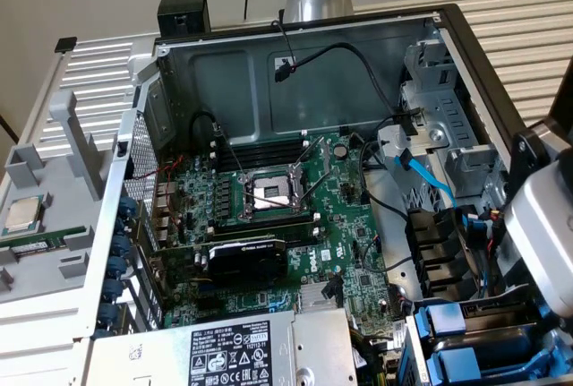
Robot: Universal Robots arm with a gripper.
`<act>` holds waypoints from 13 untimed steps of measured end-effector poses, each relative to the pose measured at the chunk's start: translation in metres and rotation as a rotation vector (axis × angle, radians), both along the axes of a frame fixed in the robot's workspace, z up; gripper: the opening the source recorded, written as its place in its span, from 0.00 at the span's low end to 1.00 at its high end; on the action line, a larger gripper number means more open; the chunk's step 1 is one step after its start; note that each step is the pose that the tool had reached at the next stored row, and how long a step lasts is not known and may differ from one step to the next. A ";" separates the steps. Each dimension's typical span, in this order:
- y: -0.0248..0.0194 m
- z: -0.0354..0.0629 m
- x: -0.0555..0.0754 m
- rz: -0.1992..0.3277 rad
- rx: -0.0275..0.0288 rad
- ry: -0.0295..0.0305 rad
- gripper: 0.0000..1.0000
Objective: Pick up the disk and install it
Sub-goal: 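Insert the first disk wire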
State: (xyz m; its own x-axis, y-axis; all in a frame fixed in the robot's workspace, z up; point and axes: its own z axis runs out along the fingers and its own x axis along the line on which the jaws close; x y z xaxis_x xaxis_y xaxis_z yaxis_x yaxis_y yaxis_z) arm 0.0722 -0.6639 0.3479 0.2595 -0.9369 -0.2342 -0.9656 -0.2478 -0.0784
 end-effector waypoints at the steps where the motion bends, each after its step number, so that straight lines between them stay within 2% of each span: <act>1: 0.0000 -0.0006 0.000 0.001 0.0005 0.0019 0.40; 5: 0.0006 -0.0020 0.000 0.009 0.0010 0.0136 0.40; 7: 0.0019 -0.0023 0.000 0.013 0.0012 0.0177 0.40; 13: 0.0027 -0.0032 0.007 0.023 0.0023 0.0250 0.40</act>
